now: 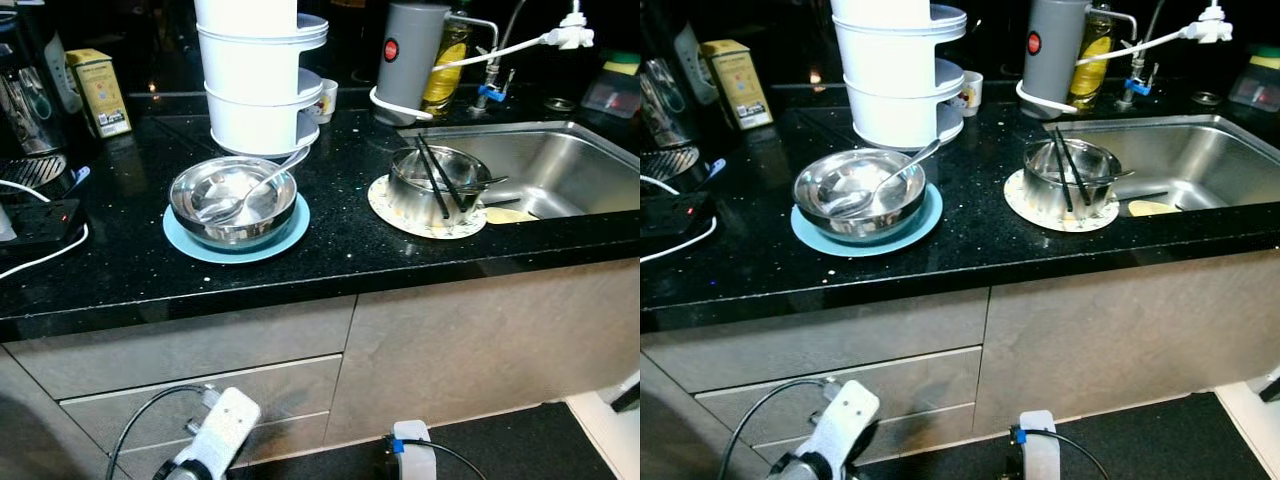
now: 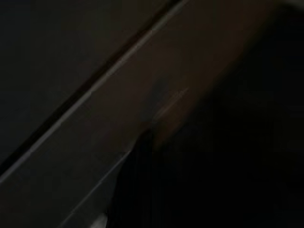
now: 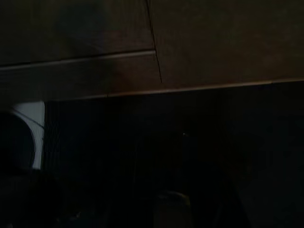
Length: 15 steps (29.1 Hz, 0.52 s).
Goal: Kitchen organization
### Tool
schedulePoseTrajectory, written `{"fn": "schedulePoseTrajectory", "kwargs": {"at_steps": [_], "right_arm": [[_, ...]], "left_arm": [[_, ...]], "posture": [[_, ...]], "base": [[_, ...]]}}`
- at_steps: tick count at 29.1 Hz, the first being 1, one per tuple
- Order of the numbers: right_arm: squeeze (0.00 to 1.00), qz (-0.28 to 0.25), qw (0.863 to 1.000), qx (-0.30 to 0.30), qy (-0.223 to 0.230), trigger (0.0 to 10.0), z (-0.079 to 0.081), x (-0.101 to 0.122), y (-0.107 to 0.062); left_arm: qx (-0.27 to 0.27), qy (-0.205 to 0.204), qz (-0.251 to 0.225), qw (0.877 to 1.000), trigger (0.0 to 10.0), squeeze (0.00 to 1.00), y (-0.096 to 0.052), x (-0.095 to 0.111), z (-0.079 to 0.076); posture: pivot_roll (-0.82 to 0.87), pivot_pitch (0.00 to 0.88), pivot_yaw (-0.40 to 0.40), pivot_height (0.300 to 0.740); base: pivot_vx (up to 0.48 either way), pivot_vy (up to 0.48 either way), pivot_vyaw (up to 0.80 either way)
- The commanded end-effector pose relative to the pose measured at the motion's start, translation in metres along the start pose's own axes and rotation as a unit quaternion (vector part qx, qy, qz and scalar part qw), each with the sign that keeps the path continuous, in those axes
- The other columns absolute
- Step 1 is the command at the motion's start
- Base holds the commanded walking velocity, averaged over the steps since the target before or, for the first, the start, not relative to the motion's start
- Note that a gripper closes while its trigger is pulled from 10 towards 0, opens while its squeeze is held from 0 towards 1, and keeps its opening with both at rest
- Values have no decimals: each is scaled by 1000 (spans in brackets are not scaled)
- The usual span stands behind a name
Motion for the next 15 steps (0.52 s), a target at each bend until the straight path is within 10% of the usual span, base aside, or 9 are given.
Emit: {"fn": "schedulePoseTrajectory", "kwargs": {"at_steps": [1, 10, 15], "right_arm": [[0, 6, 1000, 3, -2, 10000, -1, -4, -2], [0, 1, 1000, 14, -4, 10000, 3, 4, 3], [0, 0, 1000, 15, -4, 10000, 4, 5, 3]], "left_arm": [[-53, -28, -37, 997, 10000, 0, -10, 29, 7], [-152, -8, -181, 972, 10000, 0, -45, 148, 71], [-151, -4, -209, 966, 10000, 0, -47, 166, 78]], "posture": [[10, 161, -69, 740], [35, 150, -66, 740], [35, 150, -66, 740]], "base": [[0, 0, 0], [0, 0, 0], [0, 0, 0]]}}
Point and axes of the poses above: a point about 5 cm out from each wrist's last joint towards the gripper, its own y axis pointing out of the wrist towards the gripper, its own x axis along the axis of the wrist's last joint, z = x × y, the point moved 3 cm from there along y, pointing out of the wrist towards the gripper, and after that the axes turned 1 degree about y, right-handed, at the moved point
